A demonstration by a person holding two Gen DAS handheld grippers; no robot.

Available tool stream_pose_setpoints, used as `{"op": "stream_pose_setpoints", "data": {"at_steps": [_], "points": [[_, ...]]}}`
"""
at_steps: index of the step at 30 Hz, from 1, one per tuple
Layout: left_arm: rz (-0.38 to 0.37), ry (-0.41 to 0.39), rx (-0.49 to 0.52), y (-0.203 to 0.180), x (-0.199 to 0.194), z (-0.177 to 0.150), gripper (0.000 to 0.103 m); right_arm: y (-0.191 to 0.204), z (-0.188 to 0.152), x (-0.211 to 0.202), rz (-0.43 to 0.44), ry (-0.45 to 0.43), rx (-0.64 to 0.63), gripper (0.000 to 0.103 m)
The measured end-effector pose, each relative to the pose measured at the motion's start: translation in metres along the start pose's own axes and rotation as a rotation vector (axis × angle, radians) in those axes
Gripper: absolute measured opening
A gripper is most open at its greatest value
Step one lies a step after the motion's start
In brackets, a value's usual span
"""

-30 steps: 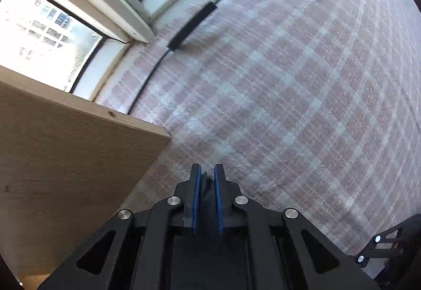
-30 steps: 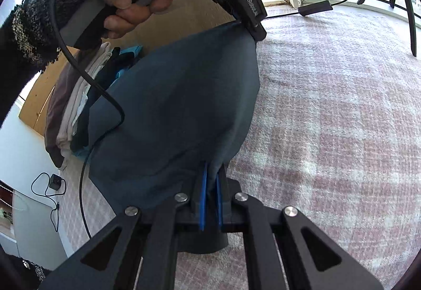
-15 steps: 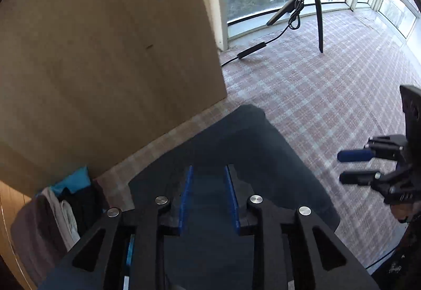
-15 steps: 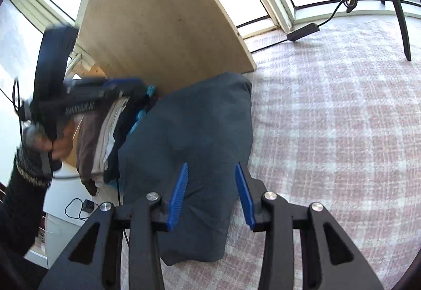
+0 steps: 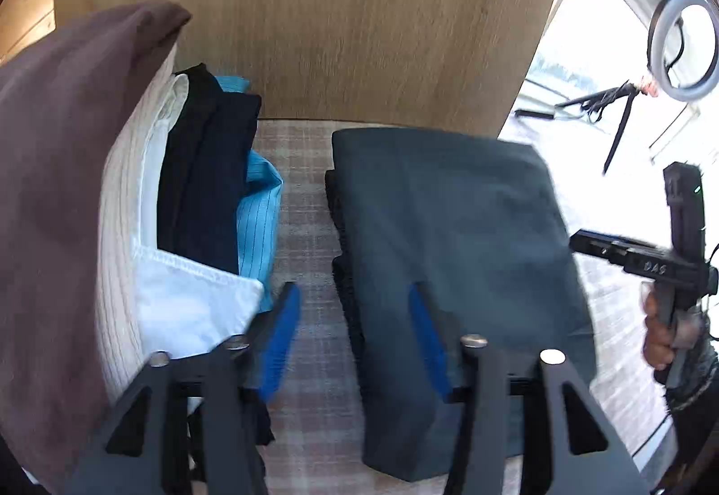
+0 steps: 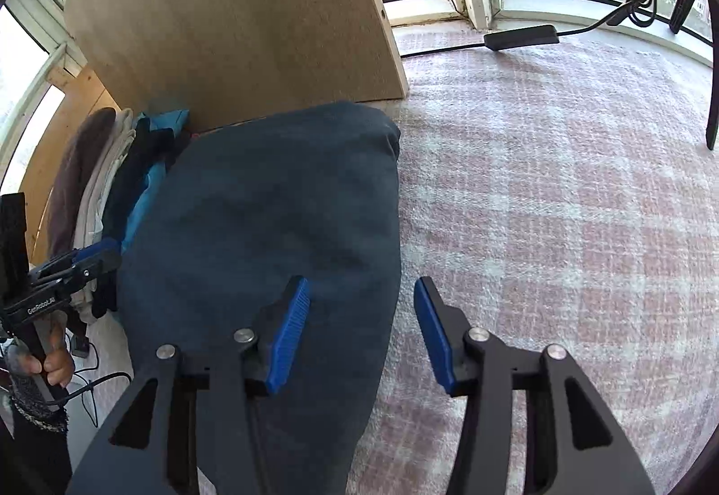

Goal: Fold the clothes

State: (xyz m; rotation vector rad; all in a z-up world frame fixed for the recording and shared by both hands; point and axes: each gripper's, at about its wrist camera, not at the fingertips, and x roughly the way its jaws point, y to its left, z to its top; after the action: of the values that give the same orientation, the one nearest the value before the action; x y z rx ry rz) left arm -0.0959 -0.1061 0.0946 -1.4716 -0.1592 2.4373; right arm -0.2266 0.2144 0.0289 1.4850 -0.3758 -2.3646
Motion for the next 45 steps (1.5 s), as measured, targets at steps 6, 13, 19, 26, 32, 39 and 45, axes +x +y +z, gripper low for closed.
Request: {"op": "stream_pose_setpoints", "data": {"at_steps": [6,13,19,26,32,39,45], "points": [[0.011,0.058,-0.021,-0.006,0.032,-0.002,0.079,-0.006,0.004,0.012,0.022,0.025,0.028,0.068],[-0.053,0.098,-0.011,-0.010,0.058,-0.002,0.083,-0.008,0.001,0.032,0.089,0.058,0.060,0.073],[-0.111,0.131,-0.002,-0.013,0.079,-0.002,0.083,-0.002,-0.001,0.038,0.094,0.054,-0.016,0.073],[-0.144,0.157,-0.042,-0.012,0.093,-0.004,0.085,0.023,-0.015,0.043,-0.010,0.023,-0.204,0.080],[-0.124,0.126,-0.016,-0.016,0.091,-0.008,0.065,0.031,-0.014,0.046,0.005,0.024,-0.205,0.050],[-0.146,0.056,-0.033,-0.016,0.079,-0.008,0.039,0.037,-0.013,0.047,0.118,0.046,-0.172,0.022],[-0.171,0.032,-0.073,-0.009,0.074,-0.005,0.028,0.031,-0.006,0.033,0.210,0.000,-0.076,0.019]]}}
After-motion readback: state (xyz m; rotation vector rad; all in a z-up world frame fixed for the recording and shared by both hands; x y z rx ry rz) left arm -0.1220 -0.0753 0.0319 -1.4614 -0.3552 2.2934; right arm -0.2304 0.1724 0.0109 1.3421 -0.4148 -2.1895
